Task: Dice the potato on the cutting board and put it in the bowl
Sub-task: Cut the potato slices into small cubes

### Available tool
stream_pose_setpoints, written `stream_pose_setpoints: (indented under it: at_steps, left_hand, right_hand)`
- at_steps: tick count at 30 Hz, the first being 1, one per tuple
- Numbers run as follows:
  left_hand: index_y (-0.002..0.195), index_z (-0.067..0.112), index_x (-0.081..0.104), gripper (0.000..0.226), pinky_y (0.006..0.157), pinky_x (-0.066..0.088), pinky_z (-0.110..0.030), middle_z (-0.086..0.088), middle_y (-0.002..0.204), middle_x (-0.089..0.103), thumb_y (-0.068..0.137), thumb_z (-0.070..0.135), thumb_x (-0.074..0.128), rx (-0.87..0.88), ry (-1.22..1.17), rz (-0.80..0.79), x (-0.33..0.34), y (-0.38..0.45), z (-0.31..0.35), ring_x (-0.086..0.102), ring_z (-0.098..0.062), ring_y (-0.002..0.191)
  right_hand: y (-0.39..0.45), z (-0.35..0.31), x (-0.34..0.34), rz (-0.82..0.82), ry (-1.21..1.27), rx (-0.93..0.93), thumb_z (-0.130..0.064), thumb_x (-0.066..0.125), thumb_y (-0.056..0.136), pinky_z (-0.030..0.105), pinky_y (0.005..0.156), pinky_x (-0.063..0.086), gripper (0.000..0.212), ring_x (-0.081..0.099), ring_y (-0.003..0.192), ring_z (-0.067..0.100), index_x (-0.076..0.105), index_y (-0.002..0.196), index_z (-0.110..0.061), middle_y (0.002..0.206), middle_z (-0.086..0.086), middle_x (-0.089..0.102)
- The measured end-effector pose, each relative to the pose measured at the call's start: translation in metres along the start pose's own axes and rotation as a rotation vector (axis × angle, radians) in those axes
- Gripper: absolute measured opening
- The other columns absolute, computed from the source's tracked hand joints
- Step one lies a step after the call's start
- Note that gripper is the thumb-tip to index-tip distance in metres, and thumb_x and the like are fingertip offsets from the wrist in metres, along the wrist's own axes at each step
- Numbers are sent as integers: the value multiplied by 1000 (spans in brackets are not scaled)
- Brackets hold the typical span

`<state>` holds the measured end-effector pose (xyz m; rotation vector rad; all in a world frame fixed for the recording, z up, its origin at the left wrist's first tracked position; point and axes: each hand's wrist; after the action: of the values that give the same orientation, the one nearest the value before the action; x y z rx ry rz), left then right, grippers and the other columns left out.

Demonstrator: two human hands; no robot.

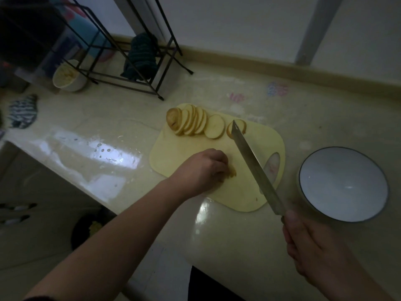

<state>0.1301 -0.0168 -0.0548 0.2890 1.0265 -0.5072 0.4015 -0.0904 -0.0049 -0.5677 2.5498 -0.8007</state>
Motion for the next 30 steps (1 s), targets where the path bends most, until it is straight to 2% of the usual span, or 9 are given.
stream_pose_setpoints:
  at_steps: [5, 10, 12, 14, 16, 19, 22, 30]
  left_hand:
    - [96, 8, 77, 12, 80, 50, -38, -8, 106, 69, 91, 16, 69, 129, 58, -13, -3, -11, -12, 63, -27, 93]
    - [102, 9, 75, 16, 80, 52, -43, -11, 111, 68, 91, 20, 73, 169, 118, -35, -8, -15, -18, 64, -28, 100]
    - [110, 9, 73, 24, 82, 52, -43, -12, 117, 66, 90, 22, 75, 176, 119, -47, -9, -16, -19, 63, -27, 102]
    - [127, 12, 66, 42, 89, 50, -40, -12, 132, 59, 90, 27, 75, 174, 128, -101, -10, -14, -18, 60, -27, 108]
    - [136, 14, 60, 50, 87, 49, -38, -13, 140, 54, 89, 27, 74, 212, 170, -158, -12, -7, -19, 58, -27, 108]
    - [130, 11, 65, 38, 74, 54, -39, -16, 133, 59, 93, 21, 65, 287, 219, -200, -13, 5, -19, 61, -28, 96]
    - [124, 9, 69, 31, 63, 54, -34, -14, 119, 63, 96, 17, 58, 280, 216, -160, -10, 3, -21, 64, -27, 89]
    - [112, 13, 75, 32, 62, 56, -31, -10, 108, 64, 93, 27, 54, -24, 106, 55, 13, -15, -7, 66, -24, 80]
  right_hand:
    - [-1, 1, 1, 11, 12, 1, -85, 26, 66, 25, 52, 29, 68, 38, 40, 4, 47, 60, -21, 46, -2, 43]
    - [0, 4, 2, 23, 34, 20, -96, 26, 58, 27, 53, 29, 77, 37, 40, 5, 47, 60, -22, 46, -3, 42]
    - [0, 5, 2, 16, 31, 20, -96, 26, 59, 27, 53, 29, 77, 37, 41, 6, 47, 60, -21, 47, -3, 41]
    - [1, 6, 2, 8, 25, 20, -94, 26, 62, 28, 53, 30, 76, 37, 41, 6, 46, 60, -21, 46, -3, 41]
    - [1, 8, 2, 8, 26, 23, -90, 28, 65, 29, 53, 30, 72, 38, 41, 5, 47, 61, -21, 46, -4, 42]
    - [2, 8, 3, 16, 25, 19, -82, 29, 70, 28, 54, 30, 65, 37, 41, 6, 46, 59, -21, 46, -4, 41]
    - [3, 9, 5, 28, 29, 24, -82, 29, 70, 27, 54, 30, 65, 38, 41, 6, 47, 59, -20, 45, -4, 41]
    - [5, 10, 7, 27, 37, 43, -82, 27, 68, 26, 53, 29, 66, 38, 39, 4, 49, 58, -21, 43, -4, 42]
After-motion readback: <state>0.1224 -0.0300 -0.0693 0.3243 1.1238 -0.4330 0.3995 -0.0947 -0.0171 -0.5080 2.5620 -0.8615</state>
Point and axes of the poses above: each hand's wrist, its own y-axis towards the middle knuckle, its own x-axis out of the palm, z = x × y
